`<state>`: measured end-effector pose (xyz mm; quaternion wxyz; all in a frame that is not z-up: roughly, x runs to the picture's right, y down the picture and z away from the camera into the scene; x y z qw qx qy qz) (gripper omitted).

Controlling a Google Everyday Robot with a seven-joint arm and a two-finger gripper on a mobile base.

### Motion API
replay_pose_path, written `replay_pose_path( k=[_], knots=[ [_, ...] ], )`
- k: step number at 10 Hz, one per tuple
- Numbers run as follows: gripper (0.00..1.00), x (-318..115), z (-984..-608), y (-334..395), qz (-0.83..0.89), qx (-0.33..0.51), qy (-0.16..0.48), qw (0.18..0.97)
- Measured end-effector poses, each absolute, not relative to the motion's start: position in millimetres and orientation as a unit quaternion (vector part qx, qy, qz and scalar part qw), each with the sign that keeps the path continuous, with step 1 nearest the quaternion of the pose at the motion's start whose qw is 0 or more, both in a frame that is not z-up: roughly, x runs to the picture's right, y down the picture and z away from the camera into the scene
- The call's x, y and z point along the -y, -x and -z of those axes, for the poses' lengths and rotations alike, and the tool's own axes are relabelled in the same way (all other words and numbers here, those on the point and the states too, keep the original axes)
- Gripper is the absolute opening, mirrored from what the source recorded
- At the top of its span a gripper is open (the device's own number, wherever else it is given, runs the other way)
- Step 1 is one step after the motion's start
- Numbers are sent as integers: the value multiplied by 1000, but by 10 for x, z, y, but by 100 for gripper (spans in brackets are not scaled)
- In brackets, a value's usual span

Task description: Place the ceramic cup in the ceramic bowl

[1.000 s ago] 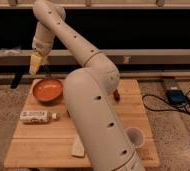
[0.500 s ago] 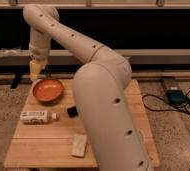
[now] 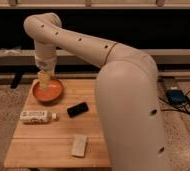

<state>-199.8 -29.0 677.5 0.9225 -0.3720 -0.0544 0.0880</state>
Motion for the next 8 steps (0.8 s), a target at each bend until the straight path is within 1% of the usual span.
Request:
replay_pose_path(
  k=[5,8],
  knots=[
    [69,-102,-6724,836,-119,-9,343,932],
    [69,-239,-6715,118,-160,-31,335,928]
  ],
)
